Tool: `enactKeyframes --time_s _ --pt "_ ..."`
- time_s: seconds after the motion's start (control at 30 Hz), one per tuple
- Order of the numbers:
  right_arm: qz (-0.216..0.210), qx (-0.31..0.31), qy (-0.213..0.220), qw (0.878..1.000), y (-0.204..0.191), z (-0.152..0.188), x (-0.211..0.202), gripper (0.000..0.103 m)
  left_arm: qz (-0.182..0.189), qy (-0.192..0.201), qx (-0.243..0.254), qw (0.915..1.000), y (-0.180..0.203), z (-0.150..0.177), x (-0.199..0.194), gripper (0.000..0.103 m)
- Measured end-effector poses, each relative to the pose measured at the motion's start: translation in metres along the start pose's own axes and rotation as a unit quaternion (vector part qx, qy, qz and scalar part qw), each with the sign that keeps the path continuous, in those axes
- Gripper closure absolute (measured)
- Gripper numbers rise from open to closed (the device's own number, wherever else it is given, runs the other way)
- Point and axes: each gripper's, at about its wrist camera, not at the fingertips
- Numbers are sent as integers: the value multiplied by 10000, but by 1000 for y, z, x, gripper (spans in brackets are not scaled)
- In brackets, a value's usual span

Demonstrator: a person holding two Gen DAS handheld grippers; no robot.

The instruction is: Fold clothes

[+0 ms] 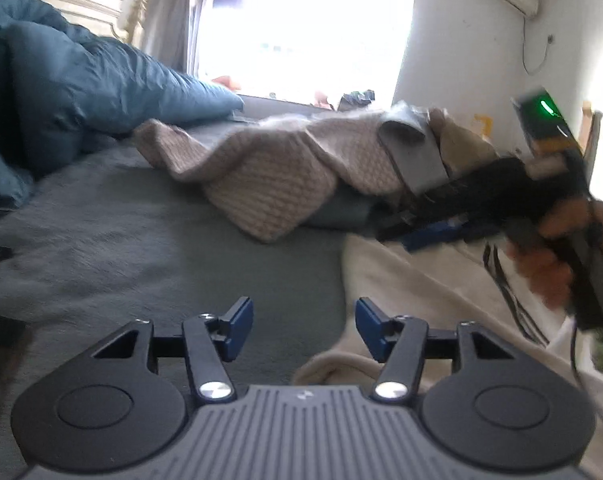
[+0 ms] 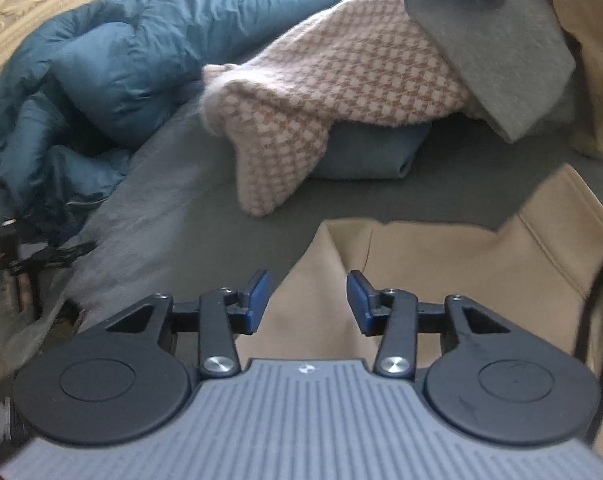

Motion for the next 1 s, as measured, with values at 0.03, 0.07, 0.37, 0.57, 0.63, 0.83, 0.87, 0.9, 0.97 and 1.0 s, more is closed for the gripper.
enactKeyframes --time_s 0.03,0.07,0.37,0.57,0.63,0.83,0.87,0.9,0.97,1.0 --pt "13 40 -54 10000 1 -3 8 61 -13 -107 84 9999 2 4 5 47" --pt "26 80 -108 9999 3 -6 16 60 -66 -205 145 9997 3 9 8 47" --pt "145 -90 -428 9989 8 -10 55 84 -43 -566 -117 9983 -11 29 19 45" --pt "76 -189 -43 9998 9 -4 51 102 -105 -537 -104 9984 -10 33 16 45" --pt "45 7 104 9999 15 -2 50 102 -130 -531 -129 9984 -10 33 16 45" --pt "-51 567 149 9983 46 9 66 102 -169 -527 -209 9983 -14 31 17 45" --pt "-116 784 153 9967 53 9 68 102 -170 -525 -215 9982 -14 31 17 45" --pt "-173 1043 173 9942 60 8 66 103 -170 -524 -221 9982 -14 31 17 45" --pt "-217 1492 254 9882 73 4 62 103 -172 -518 -226 9983 -14 31 16 45" --pt "-275 1681 308 9849 79 -1 58 103 -174 -516 -226 9983 -14 31 16 45"
Point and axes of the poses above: each gripper's, at about its wrist camera, not at the fingertips, and x roughly the way its jaws point, y to its right, z to its underside, and after that the axes turned 10 degrees about y, right-handed
